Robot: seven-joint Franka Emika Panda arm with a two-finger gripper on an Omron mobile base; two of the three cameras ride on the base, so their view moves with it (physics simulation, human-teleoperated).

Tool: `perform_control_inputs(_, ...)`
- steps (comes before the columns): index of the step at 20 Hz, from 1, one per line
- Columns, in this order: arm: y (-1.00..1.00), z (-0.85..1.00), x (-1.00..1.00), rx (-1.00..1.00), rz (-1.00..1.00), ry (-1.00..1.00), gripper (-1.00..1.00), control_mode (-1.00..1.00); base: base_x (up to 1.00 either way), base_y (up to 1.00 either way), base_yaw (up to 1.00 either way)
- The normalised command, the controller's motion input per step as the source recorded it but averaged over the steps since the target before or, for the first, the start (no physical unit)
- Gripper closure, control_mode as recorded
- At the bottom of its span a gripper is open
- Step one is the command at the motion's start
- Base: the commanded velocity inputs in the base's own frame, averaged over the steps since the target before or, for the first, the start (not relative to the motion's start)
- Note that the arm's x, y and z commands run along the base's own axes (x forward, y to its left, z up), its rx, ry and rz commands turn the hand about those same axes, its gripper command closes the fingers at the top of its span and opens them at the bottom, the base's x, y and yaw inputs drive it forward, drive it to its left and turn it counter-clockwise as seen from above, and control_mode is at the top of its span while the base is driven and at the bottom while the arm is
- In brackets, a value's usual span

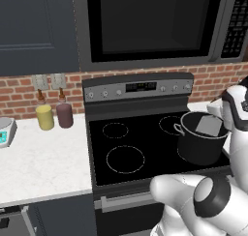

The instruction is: Put the lemon and lemon in the pot. Retrieve the spatula and lightly stir the vegetables in the pot.

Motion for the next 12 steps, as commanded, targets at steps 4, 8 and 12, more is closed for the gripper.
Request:
perform_control_inputs(4,0.00,0.00,-0.11,-0.03,0.01,0.16,1.00,-1.00,0.00,0.00,0.00)
perform_control_inputs(8,0.00,-0.11,0.00,0.00,0.00,0.01,1.00,-1.00,0.00,0.00,0.00)
perform_control_inputs(12,0.01,-0.39,0.01,0.00,0.00,0.00,1.00,-1.00,0.00,0.00,0.00)
